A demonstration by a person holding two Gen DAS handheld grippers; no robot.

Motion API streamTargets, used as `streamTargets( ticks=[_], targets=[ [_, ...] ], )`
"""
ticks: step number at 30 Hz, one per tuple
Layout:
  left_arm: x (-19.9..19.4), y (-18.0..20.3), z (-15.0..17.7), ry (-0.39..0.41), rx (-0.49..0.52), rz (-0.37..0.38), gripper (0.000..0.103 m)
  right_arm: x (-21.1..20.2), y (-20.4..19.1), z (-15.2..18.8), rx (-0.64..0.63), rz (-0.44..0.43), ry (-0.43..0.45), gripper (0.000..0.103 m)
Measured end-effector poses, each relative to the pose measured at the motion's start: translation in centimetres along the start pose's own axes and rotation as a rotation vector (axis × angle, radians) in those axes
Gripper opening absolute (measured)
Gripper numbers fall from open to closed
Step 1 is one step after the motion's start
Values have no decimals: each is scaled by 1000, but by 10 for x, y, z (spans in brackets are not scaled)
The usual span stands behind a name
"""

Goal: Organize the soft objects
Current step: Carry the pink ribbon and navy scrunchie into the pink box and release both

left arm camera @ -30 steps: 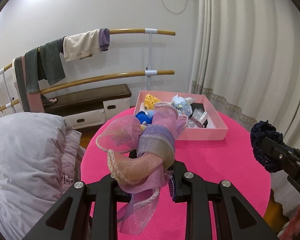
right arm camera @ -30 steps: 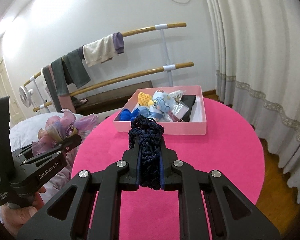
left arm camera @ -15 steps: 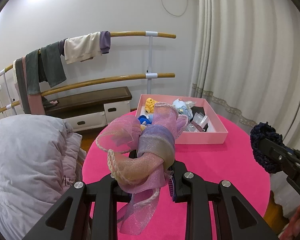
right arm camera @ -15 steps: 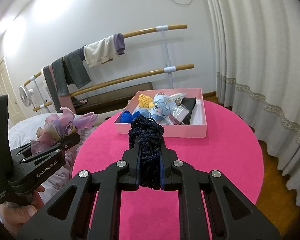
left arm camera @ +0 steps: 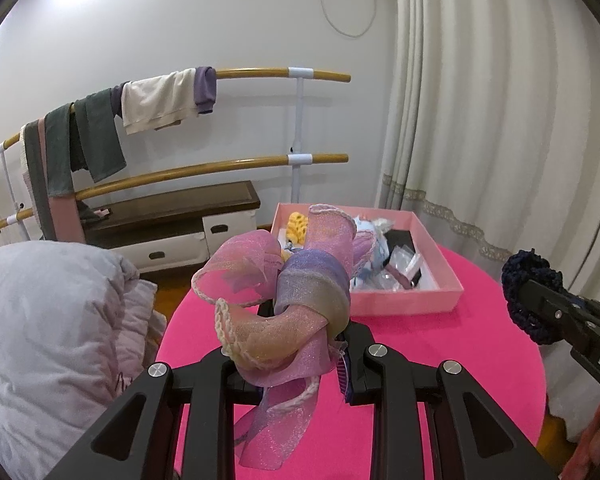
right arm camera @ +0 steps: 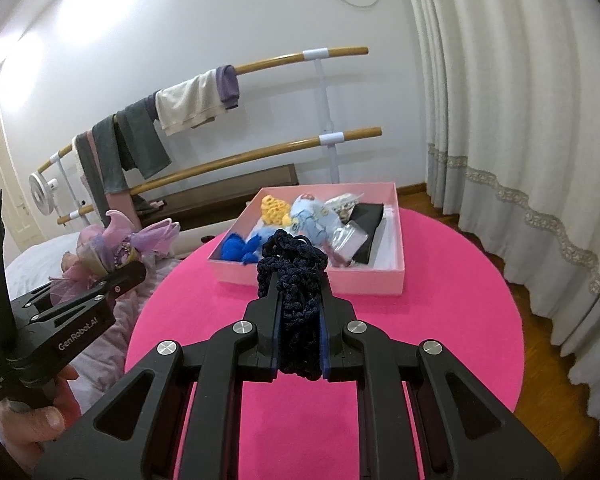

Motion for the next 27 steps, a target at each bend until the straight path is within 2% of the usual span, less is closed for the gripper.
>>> streamTargets(
  ticks=[10, 20, 27],
  targets=[
    [79, -17, -51, -2, 6, 16, 23, 60, 7, -51, 1, 7, -2, 14],
    [186, -40, -105, -29, 2, 18, 24, 132, 15, -97, -2, 19, -37, 14],
    [257, -58, -131, -68, -15, 24, 24, 178, 22, -112, -1, 43, -81, 14]
  ],
)
Point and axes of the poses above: each gripper's, at about its wrist camera, not at the fingertips, and x roughly the way its jaws point, y to its right, z to its underside, the point moved 10 cm from there along x, roughly the way its jaws point, and after that the axes turned 14 degrees about z, right-handed, at the moved point
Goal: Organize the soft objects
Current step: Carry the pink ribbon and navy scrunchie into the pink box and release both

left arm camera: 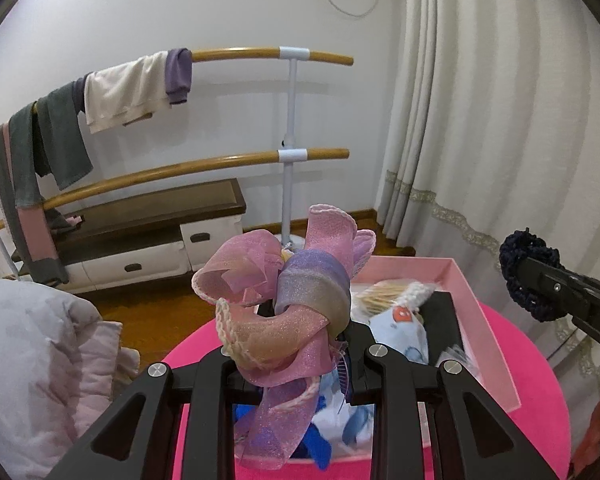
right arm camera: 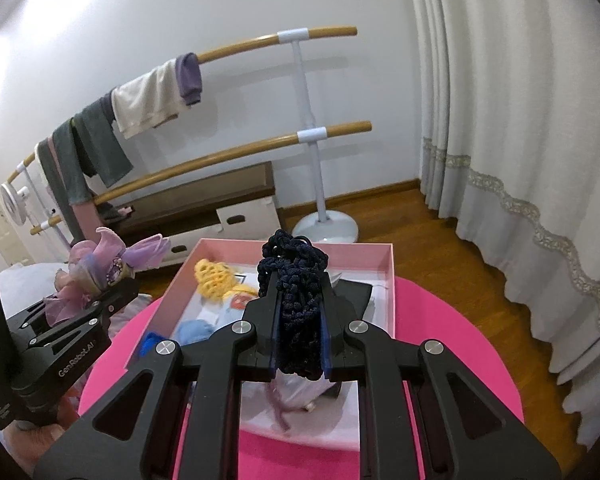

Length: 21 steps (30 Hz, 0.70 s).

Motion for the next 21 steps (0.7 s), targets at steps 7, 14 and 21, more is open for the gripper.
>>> streamTargets(
  ticks=[7, 14, 21],
  targets=[
    [61, -15, -20, -46, -13, 4, 25, 43, 4, -2, -7, 18, -59, 15],
    [107, -27, -37, -82, -19, -6, 28, 67, 6, 5, 0, 21, -103, 18],
    [120, -29, -42, -82, 0, -25, 86, 78, 10, 12, 20, 25, -128, 33]
  ],
)
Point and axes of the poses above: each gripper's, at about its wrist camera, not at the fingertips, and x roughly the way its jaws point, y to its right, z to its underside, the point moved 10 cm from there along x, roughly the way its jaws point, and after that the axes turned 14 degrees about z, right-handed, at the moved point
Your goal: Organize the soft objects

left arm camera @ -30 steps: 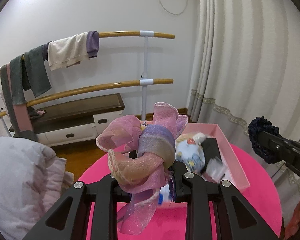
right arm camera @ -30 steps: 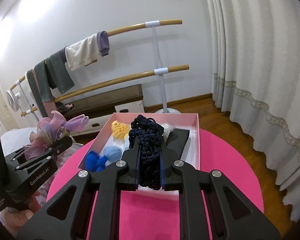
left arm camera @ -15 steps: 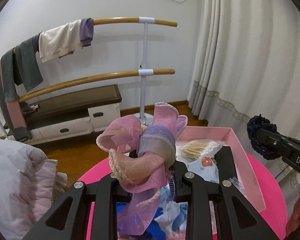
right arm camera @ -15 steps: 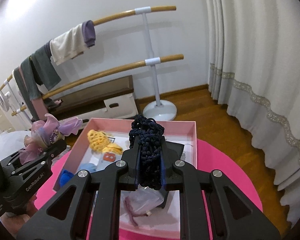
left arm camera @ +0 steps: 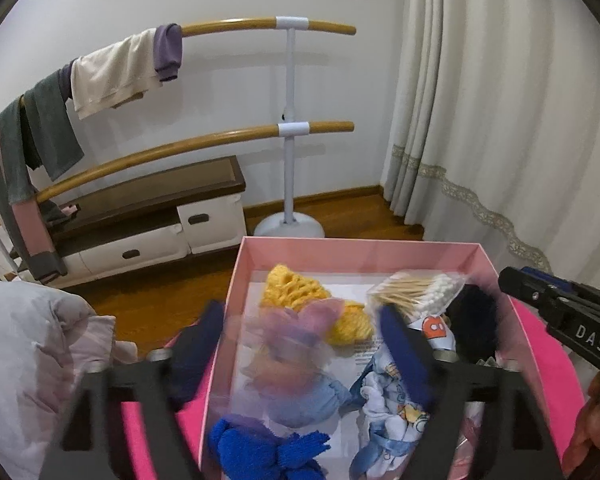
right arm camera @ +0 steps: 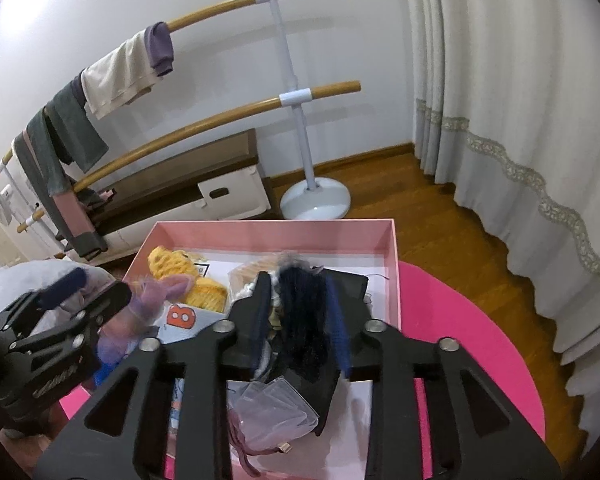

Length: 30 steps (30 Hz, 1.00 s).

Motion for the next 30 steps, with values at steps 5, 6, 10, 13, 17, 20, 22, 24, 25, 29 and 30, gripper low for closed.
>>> streamTargets(
  ticks=[5, 6, 10, 13, 17, 20, 22, 24, 25, 29, 30],
  targets=[
    [-20, -3, 1, 51, -13, -11, 103, -5, 3, 4, 27, -13, 0, 103],
    [-25, -2, 4, 60, -12, -13, 103, -8, 5, 5, 28, 1, 8, 103],
    [-49, 1, 4, 105, 12, -30, 103, -31, 10, 7, 53, 21, 44, 103],
    [-82, 8, 19, 148, 22, -38, 103, -56, 10, 10, 73, 13, 63, 103],
    [-137, 19, 44, 219, 17, -28, 103, -100, 10, 21, 74, 18, 110, 103],
    [-178, 28, 65, 259, 32, -36, 103, -137, 9, 36, 69, 19, 149, 103],
    [-204, 35, 79, 285, 42, -39, 103, -163, 9, 50, 69, 21, 174, 103],
    [-230, 41, 101, 303, 47, -37, 103, -190, 10, 66, 83, 22, 201, 103],
    [-242, 44, 111, 311, 53, -36, 103, -201, 11, 75, 89, 20, 208, 103],
    [-291, 55, 156, 330, 73, -42, 103, -243, 12, 102, 91, 36, 244, 103],
    [-302, 59, 165, 335, 76, -42, 103, -251, 13, 107, 91, 44, 254, 103]
  ],
)
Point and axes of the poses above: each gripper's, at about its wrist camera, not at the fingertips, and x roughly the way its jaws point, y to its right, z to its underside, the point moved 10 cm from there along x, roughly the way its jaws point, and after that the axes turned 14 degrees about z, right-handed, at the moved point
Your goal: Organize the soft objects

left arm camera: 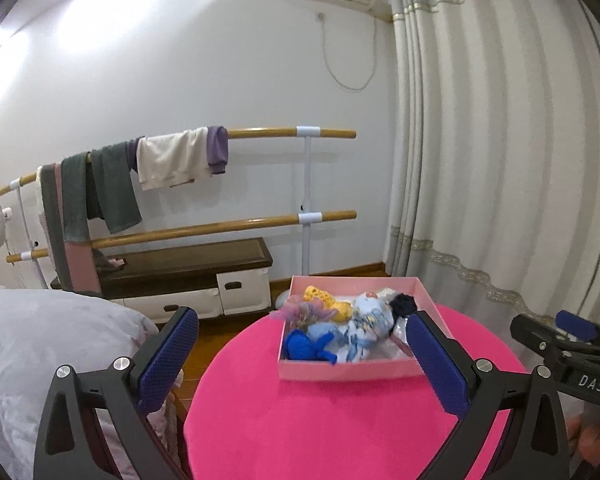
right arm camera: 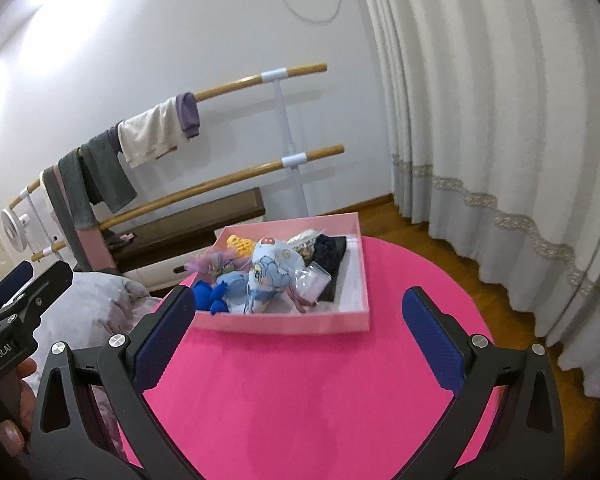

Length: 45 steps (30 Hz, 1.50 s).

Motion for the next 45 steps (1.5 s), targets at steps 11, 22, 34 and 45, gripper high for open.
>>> streamTargets(
  ticks=[11, 22, 34, 45],
  targets=[
    [-136, 36, 58, 3, -9, 2, 103, -103, -1, 37, -21, 50, 100, 103],
    [-223, 57, 84, 15, -8, -5, 103, -146, 5, 70, -21, 62, 124, 103],
    [-245, 58, 73, 7, -21, -7, 103, -157, 6, 75, -23, 51, 143, 103],
    [-246, 55, 61, 7, -30, -8, 103, -158, 4, 80, -35, 50, 152, 103]
  ],
)
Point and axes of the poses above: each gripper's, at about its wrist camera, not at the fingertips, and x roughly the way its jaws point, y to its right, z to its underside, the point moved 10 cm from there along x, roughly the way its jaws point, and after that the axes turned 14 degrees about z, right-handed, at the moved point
